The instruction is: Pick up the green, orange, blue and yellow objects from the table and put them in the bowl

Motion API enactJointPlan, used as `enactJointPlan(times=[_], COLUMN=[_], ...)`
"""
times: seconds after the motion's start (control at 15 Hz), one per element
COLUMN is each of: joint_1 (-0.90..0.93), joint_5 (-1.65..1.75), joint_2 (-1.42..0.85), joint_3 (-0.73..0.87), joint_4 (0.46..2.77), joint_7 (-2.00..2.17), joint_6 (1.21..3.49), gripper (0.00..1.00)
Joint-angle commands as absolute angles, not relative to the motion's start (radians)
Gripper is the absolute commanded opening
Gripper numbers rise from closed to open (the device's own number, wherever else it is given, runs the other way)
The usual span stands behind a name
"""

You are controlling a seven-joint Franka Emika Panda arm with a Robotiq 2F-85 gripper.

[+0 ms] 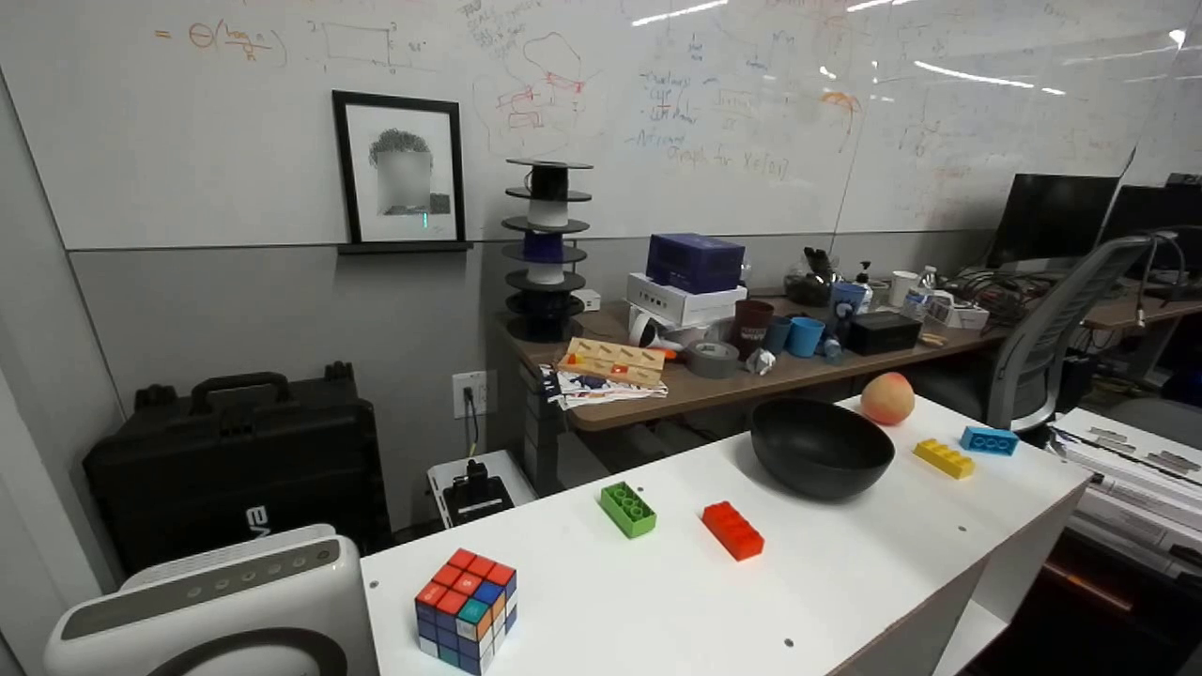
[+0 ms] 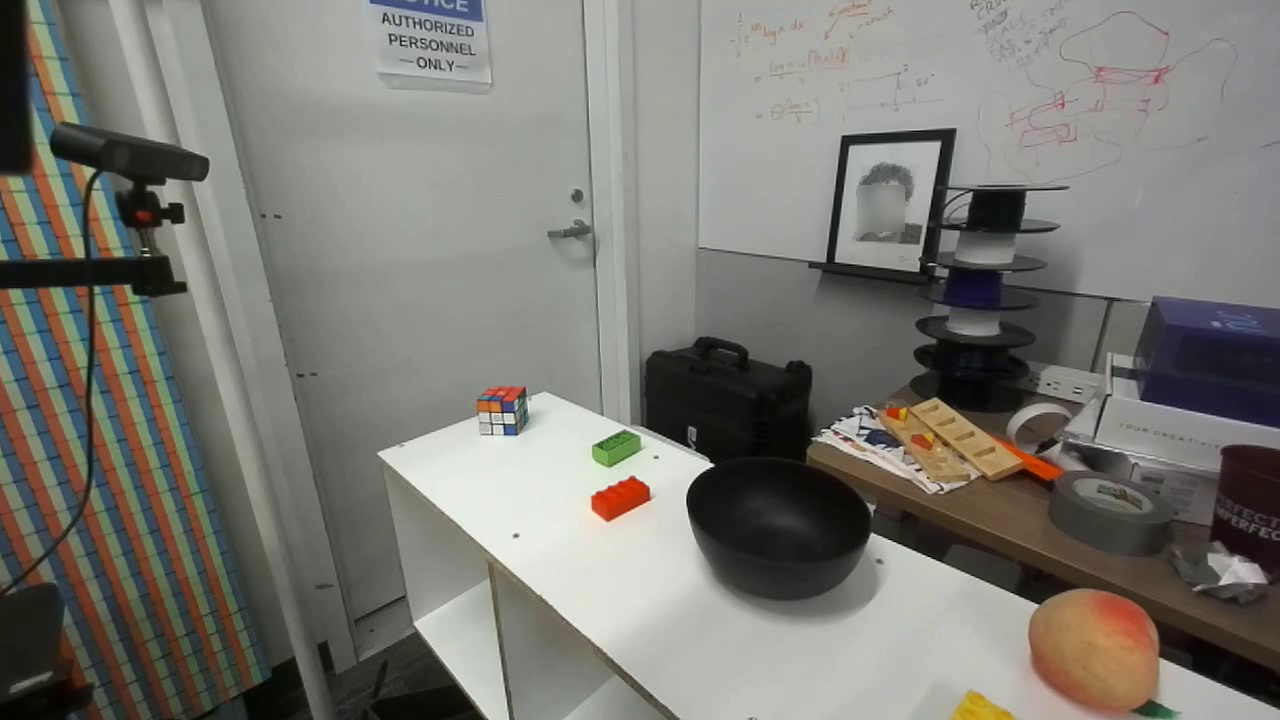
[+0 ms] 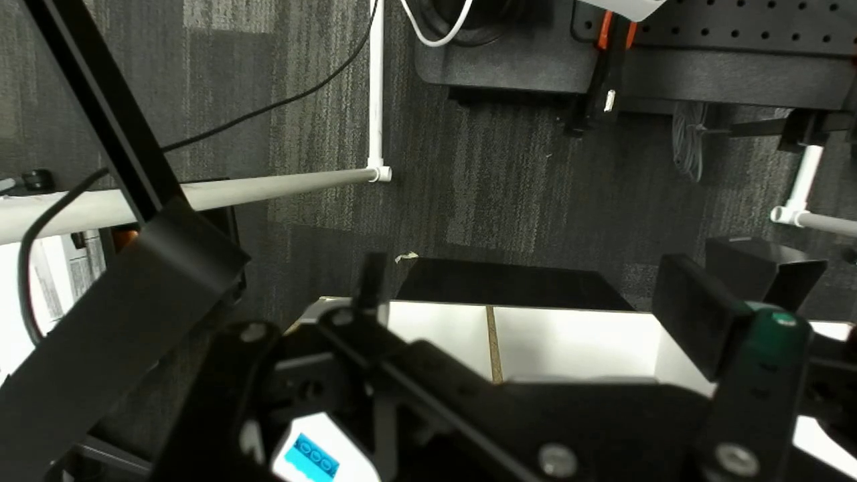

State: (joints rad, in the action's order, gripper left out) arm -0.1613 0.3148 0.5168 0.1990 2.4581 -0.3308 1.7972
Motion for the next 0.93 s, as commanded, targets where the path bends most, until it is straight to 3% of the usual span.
enactJointPlan(times=[0.0,0.53,0.87], joint_1=[-0.153,-0.086,-0.027], joint_5=[0.308,0.299,0.304], joint_2=[0.503,0.151,-0.121], joint_3=[0.204,0.119,0.033], joint_4=[2.446,2.345,2.228], joint_7=[-0.314,-0.155,-0.08], joint_6=[1.811,2.193,2.289], gripper=[1.0,1.0,1.0])
